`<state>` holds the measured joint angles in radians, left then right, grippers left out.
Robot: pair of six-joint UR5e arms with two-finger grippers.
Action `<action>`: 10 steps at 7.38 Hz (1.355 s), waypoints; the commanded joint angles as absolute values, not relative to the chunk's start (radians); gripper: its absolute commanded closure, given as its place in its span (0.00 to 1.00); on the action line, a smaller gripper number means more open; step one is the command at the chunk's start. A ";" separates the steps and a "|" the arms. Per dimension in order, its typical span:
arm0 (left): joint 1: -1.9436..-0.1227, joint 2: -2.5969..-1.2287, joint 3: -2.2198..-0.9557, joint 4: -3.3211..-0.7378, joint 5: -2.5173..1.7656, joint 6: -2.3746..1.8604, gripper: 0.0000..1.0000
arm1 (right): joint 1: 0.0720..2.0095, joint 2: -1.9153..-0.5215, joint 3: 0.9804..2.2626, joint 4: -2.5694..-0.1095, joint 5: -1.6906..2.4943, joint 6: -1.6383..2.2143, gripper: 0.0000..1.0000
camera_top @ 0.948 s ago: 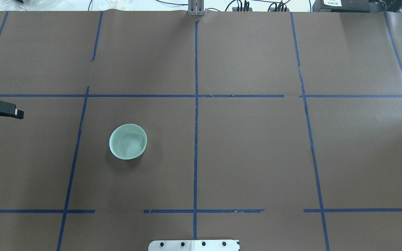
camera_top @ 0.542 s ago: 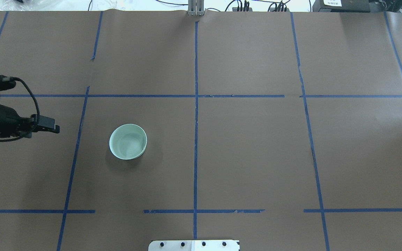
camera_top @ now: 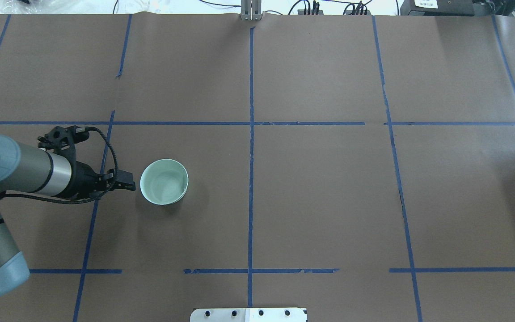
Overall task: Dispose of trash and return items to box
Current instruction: 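Reach the left gripper toward the pale green bowl, then grasp the pale green bowl rim with the left gripper and lift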
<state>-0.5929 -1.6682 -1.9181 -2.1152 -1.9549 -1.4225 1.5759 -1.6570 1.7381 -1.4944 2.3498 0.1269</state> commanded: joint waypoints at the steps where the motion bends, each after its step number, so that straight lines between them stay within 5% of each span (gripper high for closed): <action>1: -0.554 -1.733 -1.841 -2.112 -1.895 -1.447 0.06 | 1.534 -1.652 1.808 -1.496 2.353 0.221 0.00; 5: -0.554 -1.767 -1.805 -2.112 -1.893 -1.448 0.35 | 1.534 -1.641 1.810 -1.490 2.393 0.224 0.00; 8: -0.552 -1.778 -1.798 -2.112 -1.893 -1.471 1.00 | 1.534 -1.641 1.810 -1.489 2.393 0.224 0.00; 10: -0.557 -1.790 -1.819 -2.111 -1.901 -1.476 1.00 | 1.534 -1.641 1.804 -1.486 2.390 0.221 0.00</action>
